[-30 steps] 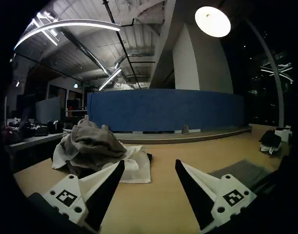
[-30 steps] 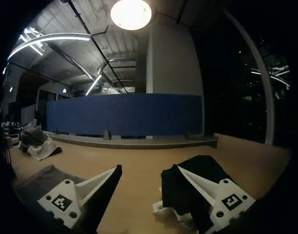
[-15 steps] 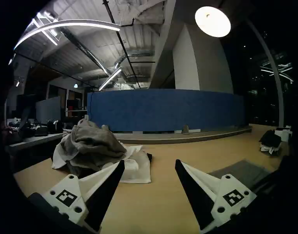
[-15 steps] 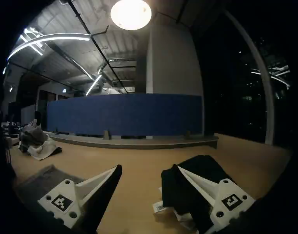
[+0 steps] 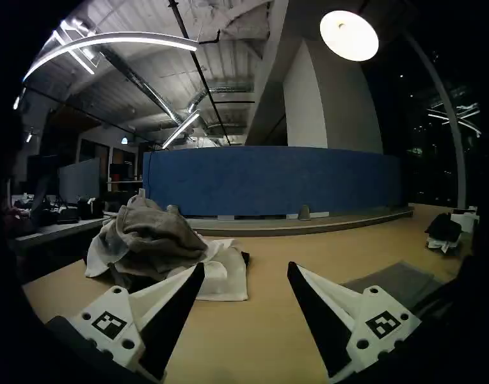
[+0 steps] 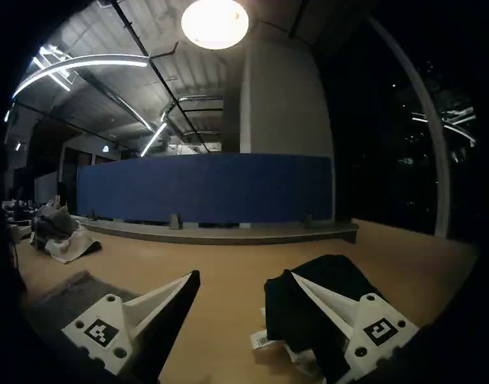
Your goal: Fold towel
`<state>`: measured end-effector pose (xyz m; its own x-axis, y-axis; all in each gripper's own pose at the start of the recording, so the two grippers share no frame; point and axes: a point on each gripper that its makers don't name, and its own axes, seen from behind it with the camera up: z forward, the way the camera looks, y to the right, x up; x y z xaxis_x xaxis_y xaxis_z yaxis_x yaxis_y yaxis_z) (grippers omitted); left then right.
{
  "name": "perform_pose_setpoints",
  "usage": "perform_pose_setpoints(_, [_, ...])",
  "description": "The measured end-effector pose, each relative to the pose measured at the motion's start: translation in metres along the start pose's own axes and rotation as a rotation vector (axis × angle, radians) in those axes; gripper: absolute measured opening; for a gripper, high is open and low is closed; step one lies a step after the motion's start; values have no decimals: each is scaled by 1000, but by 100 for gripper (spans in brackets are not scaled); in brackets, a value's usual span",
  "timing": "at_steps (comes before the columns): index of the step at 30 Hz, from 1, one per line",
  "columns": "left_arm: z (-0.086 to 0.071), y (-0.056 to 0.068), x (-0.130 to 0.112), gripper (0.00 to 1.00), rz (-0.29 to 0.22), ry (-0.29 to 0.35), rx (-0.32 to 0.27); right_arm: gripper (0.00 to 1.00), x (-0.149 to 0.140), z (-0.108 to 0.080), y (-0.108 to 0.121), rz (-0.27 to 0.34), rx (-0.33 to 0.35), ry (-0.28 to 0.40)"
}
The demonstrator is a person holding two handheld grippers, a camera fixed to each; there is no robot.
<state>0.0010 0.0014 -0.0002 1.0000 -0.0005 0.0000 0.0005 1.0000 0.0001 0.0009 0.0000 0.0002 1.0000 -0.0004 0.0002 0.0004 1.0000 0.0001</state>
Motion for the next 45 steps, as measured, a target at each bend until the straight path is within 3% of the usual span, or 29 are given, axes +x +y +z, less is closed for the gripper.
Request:
perform_pose_setpoints(30, [2,-5,0,97,-4,7,6,100,-1,-2,2,-2,-8,0])
perform_pose_setpoints(36, [1,-3,26,97,-21,53,-1,100,2,-9,-2,2,-5,-23])
perform_pose_setpoints(45, [-7,6,78,97,-72,49,-16,100,62,-18,-5,5,7,-22])
